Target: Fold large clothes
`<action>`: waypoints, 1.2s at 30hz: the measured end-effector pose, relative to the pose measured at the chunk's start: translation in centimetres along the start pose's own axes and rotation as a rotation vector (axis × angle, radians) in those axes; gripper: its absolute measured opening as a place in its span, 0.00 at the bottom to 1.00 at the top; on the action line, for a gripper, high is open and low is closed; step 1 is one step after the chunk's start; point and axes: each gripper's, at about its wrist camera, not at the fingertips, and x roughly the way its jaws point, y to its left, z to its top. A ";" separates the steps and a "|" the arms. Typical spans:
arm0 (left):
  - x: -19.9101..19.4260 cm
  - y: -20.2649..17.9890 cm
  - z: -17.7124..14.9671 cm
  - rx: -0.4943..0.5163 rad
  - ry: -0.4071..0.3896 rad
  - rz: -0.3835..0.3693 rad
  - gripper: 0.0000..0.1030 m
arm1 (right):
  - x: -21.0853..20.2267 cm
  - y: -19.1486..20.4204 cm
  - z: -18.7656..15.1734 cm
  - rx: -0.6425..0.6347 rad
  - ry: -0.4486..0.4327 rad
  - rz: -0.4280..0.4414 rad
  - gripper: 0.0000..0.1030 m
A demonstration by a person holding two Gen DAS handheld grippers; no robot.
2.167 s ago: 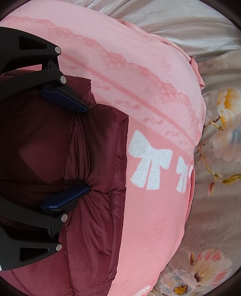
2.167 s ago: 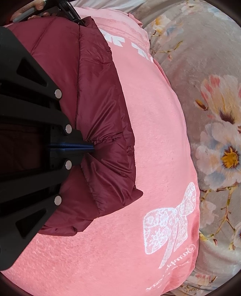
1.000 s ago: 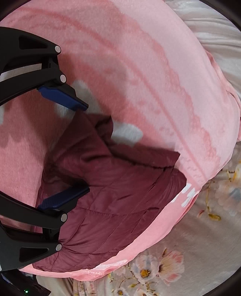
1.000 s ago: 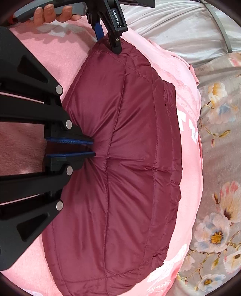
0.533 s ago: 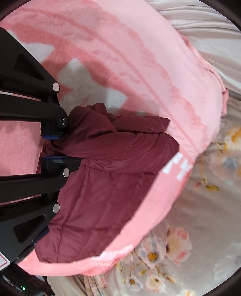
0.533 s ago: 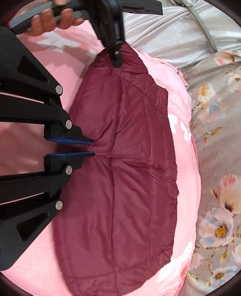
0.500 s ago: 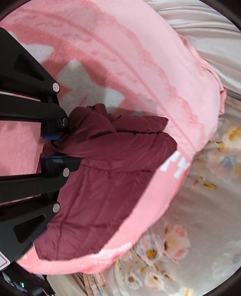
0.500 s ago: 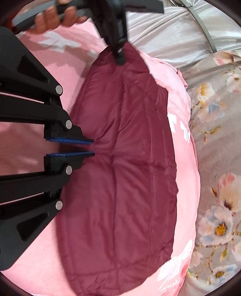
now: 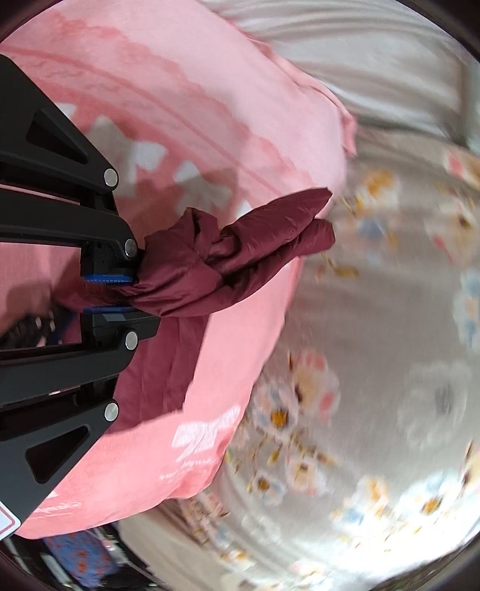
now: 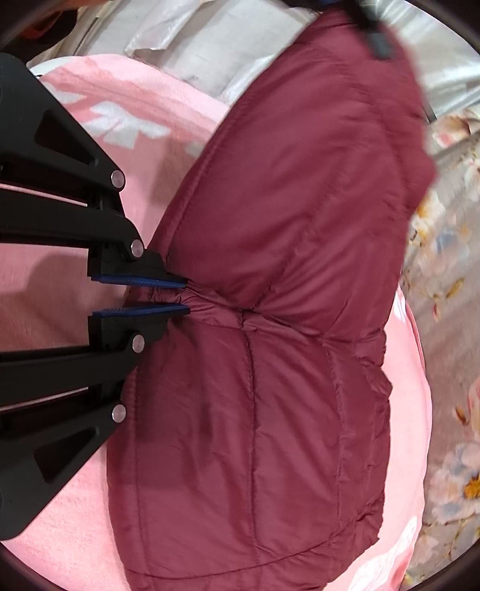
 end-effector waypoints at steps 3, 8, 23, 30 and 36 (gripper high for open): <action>0.7 -4.7 0.6 0.097 0.011 -0.046 0.05 | -3.9 -2.3 0.1 0.057 -0.045 0.023 0.09; 4.9 -11.4 -0.1 0.173 0.102 -0.124 0.06 | -10.1 -8.5 -1.1 0.117 -0.114 -0.170 0.10; 10.5 -17.2 -4.9 0.080 0.243 -0.229 0.63 | -16.7 -14.5 -3.0 0.155 -0.243 -0.302 0.40; 7.0 -11.7 -1.7 0.112 0.068 0.043 0.74 | -16.0 -12.6 2.2 0.069 -0.280 -0.210 0.45; 11.4 -6.6 -4.3 0.017 0.241 0.131 0.73 | -13.0 -11.7 6.4 0.026 -0.219 -0.217 0.46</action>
